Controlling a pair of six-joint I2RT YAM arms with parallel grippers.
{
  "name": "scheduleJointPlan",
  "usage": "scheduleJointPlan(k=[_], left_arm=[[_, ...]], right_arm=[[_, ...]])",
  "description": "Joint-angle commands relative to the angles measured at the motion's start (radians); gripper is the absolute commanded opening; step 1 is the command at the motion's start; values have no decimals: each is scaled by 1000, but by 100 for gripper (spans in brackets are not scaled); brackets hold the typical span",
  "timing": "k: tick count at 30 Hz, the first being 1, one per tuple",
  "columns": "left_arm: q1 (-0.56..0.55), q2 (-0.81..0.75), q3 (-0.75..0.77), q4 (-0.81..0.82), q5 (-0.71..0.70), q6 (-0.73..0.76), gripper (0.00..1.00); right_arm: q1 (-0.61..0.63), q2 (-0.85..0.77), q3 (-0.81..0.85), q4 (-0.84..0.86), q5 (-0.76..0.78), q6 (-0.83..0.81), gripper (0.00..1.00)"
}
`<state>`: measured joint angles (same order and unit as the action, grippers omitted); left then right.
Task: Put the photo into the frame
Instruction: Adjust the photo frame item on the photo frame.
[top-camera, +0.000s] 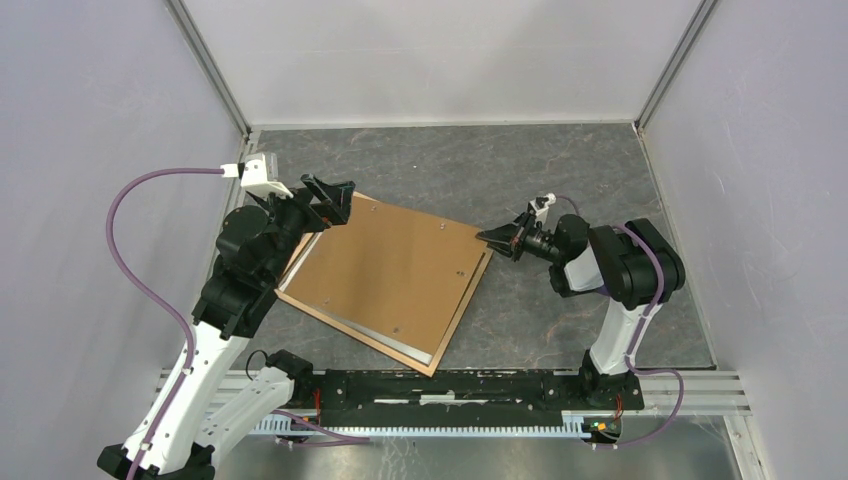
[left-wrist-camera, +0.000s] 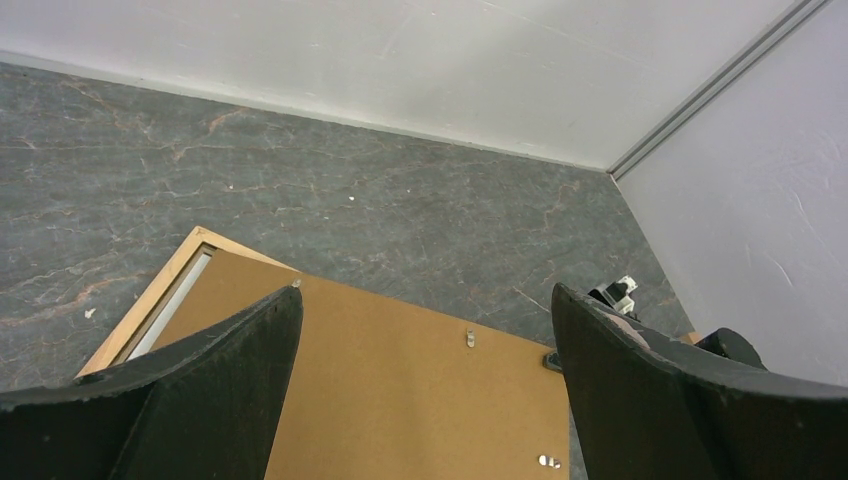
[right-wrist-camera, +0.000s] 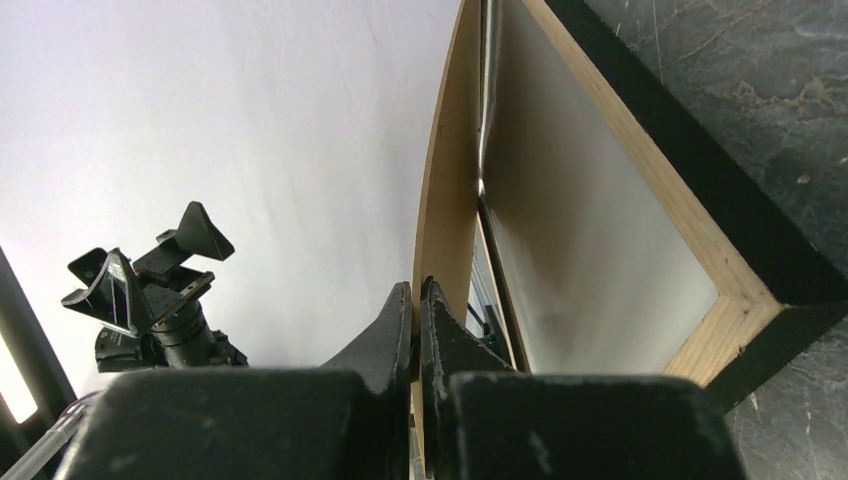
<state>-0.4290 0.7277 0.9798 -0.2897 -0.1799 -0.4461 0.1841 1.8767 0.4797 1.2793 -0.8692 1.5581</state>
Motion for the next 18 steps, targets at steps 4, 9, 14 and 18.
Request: scheduleJointPlan(k=[4, 9, 14, 18], left_arm=[[-4, 0, -3, 35, 10, 1, 100], [-4, -2, -3, 36, 9, 0, 100], [-4, -7, -1, 35, 8, 1, 100], [-4, -11, -1, 36, 8, 1, 100]], right_arm=[[39, -11, 0, 85, 9, 45, 0], [68, 9, -4, 109, 61, 56, 0], [94, 18, 14, 61, 101, 21, 0], [95, 6, 34, -39, 133, -52, 0]])
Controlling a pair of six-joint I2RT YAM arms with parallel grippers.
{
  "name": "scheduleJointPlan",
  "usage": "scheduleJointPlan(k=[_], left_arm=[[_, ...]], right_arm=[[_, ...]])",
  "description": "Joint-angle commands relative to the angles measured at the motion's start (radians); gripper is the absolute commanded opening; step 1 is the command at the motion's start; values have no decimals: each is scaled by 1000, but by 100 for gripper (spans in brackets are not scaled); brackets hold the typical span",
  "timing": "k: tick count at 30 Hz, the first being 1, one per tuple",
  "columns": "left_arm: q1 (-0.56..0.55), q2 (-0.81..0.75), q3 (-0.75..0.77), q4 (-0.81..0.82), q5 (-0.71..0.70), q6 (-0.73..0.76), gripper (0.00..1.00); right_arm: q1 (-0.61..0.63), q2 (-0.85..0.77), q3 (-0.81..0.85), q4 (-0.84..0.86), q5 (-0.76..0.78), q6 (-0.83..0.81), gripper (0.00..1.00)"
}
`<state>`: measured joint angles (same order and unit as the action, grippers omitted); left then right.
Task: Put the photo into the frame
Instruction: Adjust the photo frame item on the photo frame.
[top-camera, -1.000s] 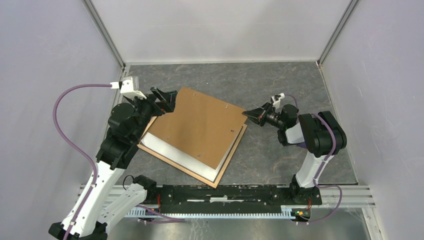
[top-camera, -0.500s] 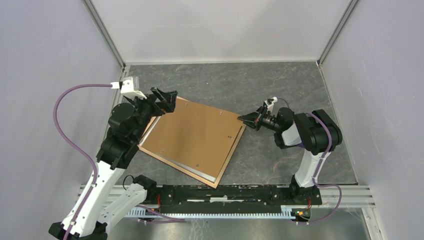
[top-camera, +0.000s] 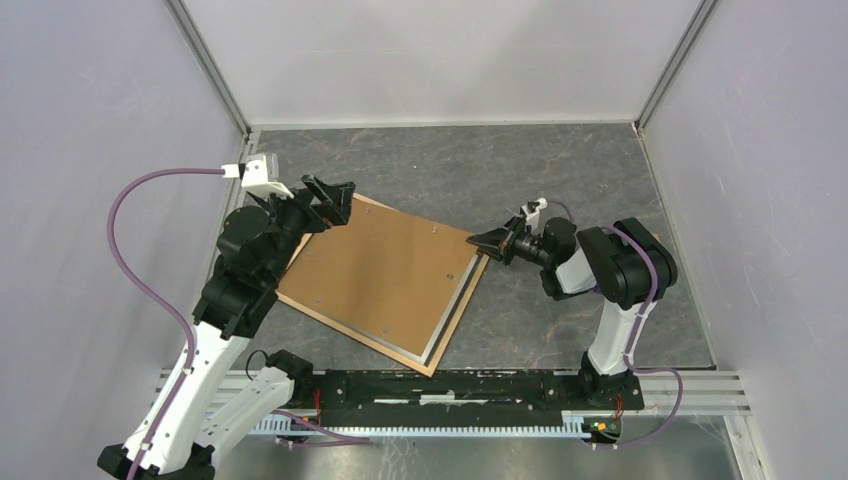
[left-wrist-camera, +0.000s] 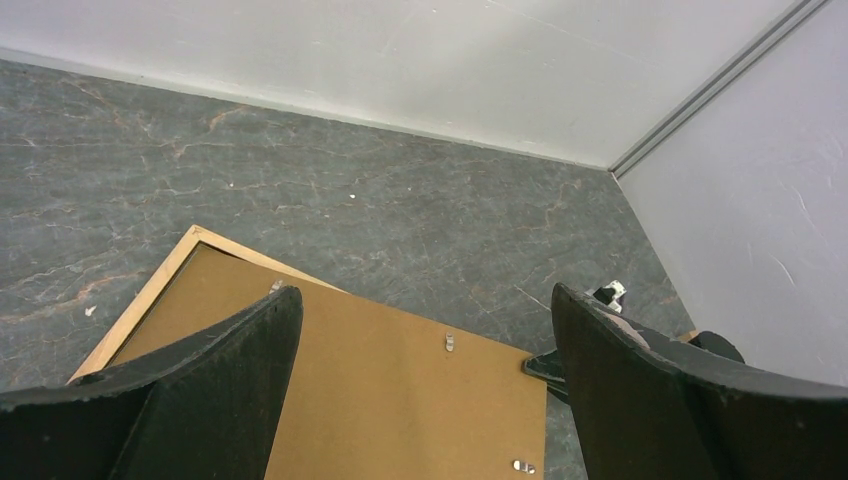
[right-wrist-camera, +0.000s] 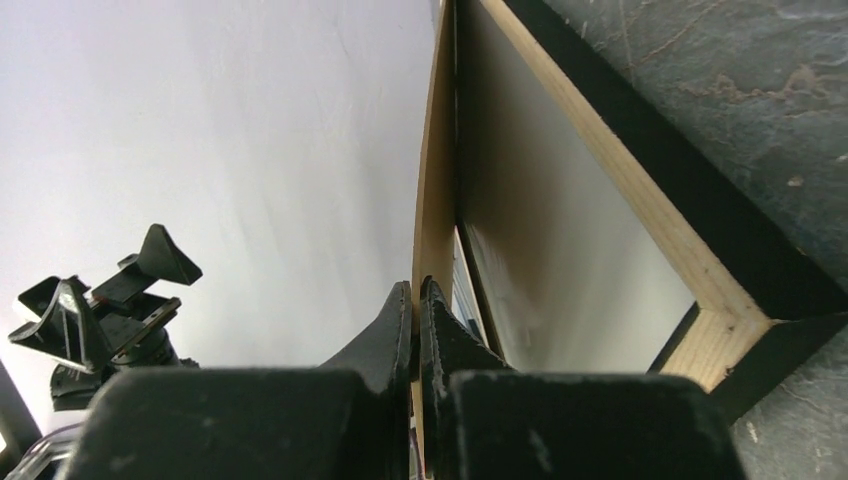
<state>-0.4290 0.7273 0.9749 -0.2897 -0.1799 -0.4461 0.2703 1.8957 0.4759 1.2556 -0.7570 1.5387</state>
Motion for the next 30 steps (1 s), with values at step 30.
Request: scheduleJointPlan(k=[30], left_arm=[[-4, -17, 2, 35, 20, -8, 100]], right_arm=[[26, -159, 223, -820, 186, -697, 26]])
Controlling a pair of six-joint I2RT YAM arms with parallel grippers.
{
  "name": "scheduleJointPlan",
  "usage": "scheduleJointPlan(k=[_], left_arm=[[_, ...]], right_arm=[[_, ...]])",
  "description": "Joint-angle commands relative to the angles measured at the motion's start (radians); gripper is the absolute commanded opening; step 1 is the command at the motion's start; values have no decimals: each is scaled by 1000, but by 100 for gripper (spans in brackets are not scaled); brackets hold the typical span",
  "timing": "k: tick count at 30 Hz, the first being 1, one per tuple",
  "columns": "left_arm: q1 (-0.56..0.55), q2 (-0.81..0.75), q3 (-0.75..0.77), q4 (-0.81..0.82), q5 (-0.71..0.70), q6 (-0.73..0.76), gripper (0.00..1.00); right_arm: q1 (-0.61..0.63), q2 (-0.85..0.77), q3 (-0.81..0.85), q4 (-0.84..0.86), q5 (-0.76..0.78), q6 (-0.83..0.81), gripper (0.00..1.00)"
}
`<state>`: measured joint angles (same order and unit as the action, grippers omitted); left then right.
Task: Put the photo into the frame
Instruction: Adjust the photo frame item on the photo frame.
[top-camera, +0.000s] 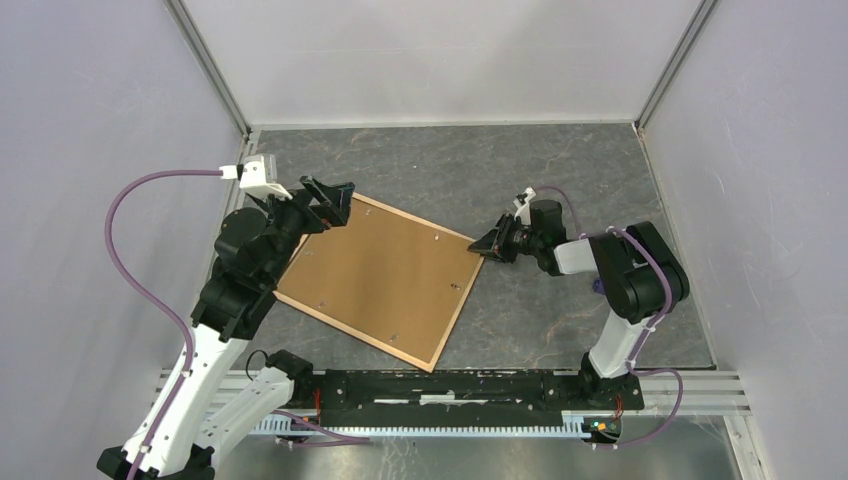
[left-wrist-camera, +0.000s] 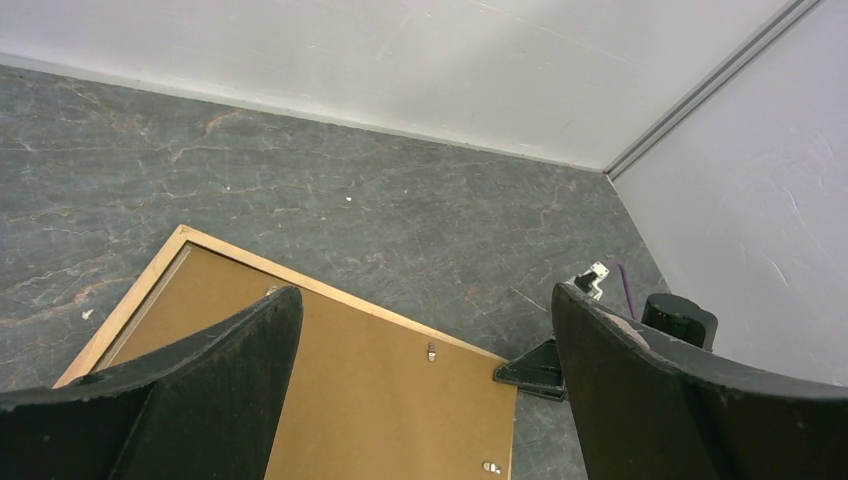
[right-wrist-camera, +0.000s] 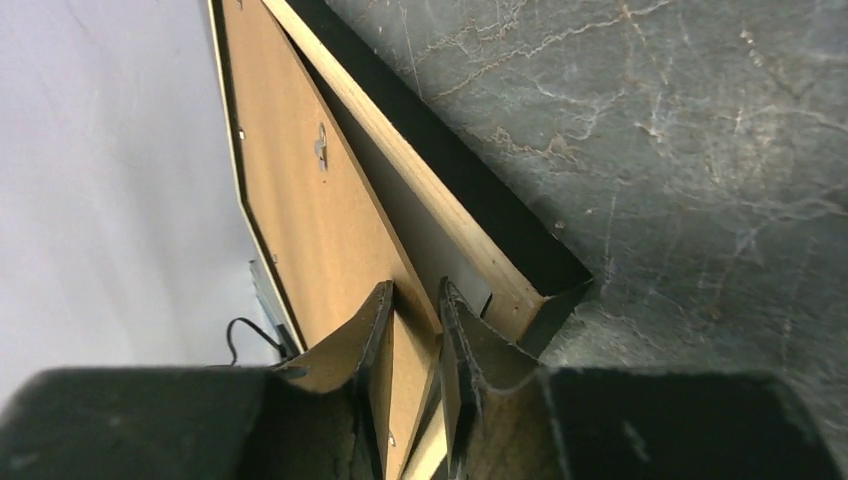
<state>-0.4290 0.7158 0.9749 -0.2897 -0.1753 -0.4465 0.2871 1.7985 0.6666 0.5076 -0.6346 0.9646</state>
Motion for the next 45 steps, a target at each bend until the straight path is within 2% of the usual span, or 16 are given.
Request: scheduleJointPlan(k=[1, 8, 17, 23, 27, 34, 38, 41, 44, 45], left_arm=[[-4, -7, 2, 35, 14, -7, 100], [-4, -7, 1, 37, 21, -10, 100], [-5, -9, 1, 41, 26, -11, 100], [-6, -10, 0, 40, 22, -11, 100], [-9, -11, -1, 41, 19, -9, 100], [-8, -10, -1, 39, 12, -5, 100], [-8, -1, -2, 39, 10, -3, 100], [-8, 2, -2, 40, 16, -5, 100], [-7, 5, -4, 41, 20, -9, 100], [-7, 8, -3, 40, 21, -8, 100]], right_arm=[[9, -70, 37, -90, 74, -141, 27], [28, -109, 137, -312, 184, -325, 47], [104, -99, 230, -471, 247, -444, 62], [173, -103, 320, -655, 393, -554, 75], [194, -123, 359, -730, 490, -613, 77], [214, -126, 504, -874, 515, -697, 79], [213, -177, 527, -905, 546, -726, 80], [225, -224, 479, -891, 552, -714, 79], [273, -274, 328, -820, 550, -611, 78], [290, -300, 269, -777, 545, -572, 72]])
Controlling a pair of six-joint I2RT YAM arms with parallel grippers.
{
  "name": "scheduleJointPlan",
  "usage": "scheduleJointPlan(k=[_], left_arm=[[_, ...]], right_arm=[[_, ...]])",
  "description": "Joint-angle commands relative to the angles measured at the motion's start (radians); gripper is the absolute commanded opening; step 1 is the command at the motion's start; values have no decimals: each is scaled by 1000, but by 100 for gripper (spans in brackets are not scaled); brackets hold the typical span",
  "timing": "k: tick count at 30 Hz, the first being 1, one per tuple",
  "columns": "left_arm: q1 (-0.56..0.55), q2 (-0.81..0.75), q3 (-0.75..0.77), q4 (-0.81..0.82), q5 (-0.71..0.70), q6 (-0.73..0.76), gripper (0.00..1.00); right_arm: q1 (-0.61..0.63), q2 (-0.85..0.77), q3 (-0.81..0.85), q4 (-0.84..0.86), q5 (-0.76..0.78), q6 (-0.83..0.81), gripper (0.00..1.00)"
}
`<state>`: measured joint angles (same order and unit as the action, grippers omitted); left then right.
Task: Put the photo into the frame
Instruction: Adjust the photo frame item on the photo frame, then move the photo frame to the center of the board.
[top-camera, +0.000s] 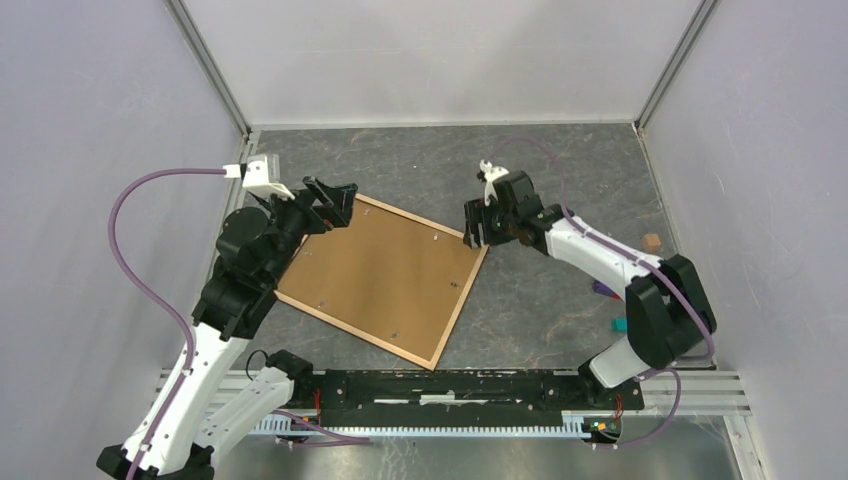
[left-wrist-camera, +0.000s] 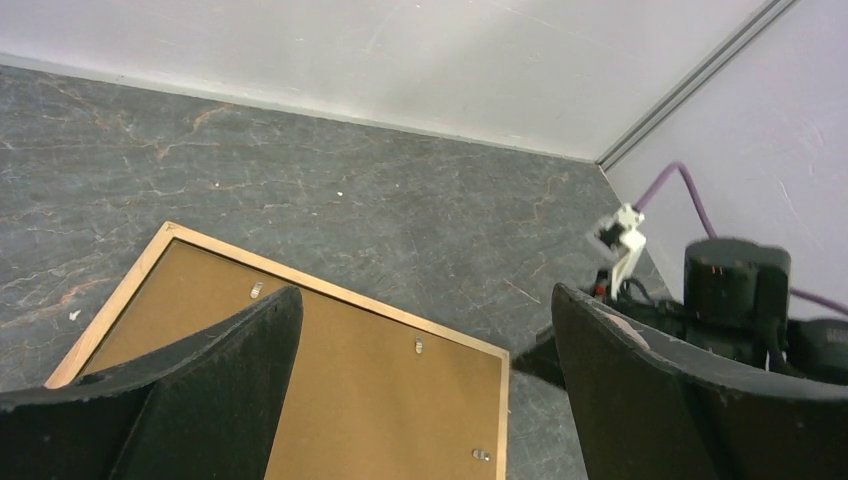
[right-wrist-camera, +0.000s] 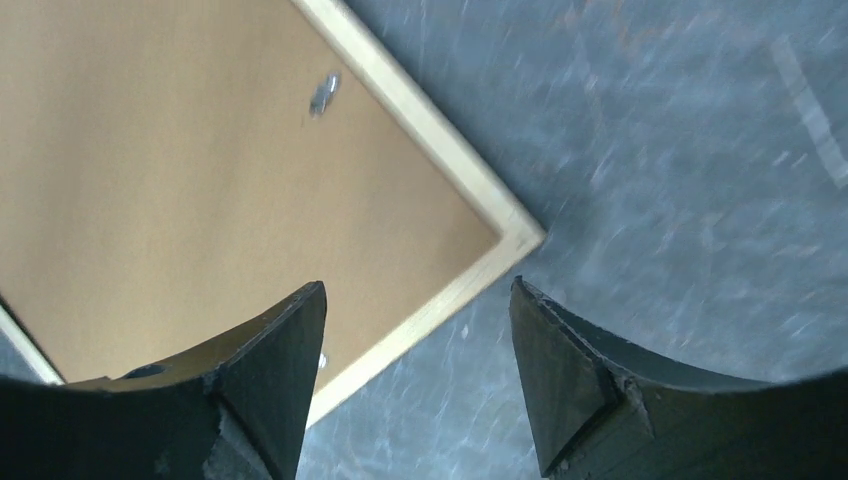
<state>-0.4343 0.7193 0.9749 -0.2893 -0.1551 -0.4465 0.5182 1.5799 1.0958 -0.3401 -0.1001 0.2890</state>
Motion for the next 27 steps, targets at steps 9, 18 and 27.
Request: scheduleJointPlan(k=[9, 18, 27], left_arm=[[-2, 42, -3, 39, 10, -6, 100], [-2, 101, 10, 23, 23, -2, 100], [2, 215, 50, -20, 14, 8, 100]], right_arm=[[174, -242, -536, 346, 30, 279, 46], [223, -284, -604, 415, 32, 316, 48], [238, -201, -619, 493, 13, 386, 48]])
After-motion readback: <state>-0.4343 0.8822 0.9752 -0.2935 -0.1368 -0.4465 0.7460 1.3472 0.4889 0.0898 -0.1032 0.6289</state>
